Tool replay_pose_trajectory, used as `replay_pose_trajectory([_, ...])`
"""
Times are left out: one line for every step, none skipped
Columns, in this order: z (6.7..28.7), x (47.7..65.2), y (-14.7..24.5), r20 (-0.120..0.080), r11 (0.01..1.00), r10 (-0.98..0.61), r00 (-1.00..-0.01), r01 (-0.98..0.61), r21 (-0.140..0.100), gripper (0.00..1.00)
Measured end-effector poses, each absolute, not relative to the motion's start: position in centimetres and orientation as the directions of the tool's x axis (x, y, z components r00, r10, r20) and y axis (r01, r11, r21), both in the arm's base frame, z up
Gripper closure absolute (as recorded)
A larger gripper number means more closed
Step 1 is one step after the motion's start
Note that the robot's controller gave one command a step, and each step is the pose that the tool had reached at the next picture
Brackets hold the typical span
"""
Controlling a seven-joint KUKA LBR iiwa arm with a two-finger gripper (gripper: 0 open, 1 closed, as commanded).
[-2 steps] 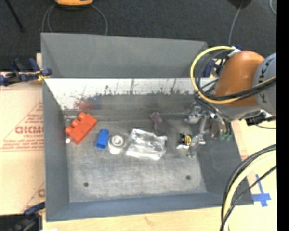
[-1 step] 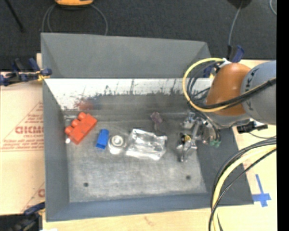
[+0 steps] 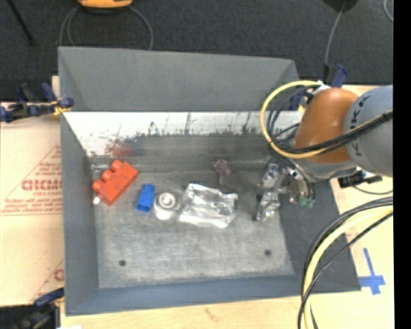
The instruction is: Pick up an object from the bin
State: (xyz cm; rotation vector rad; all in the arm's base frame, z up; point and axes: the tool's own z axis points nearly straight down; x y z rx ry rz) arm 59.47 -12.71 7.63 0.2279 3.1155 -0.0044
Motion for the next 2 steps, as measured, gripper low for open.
replay_pose_trajectory([18.0,57.0,-10.5,-0.011,0.995,0.104,-0.995,0.104,-0.002,1.0])
replay_pose_trajectory([30.4,51.9,-16.0,-0.01,0.997,-0.083,-0.996,-0.083,-0.006,1.0])
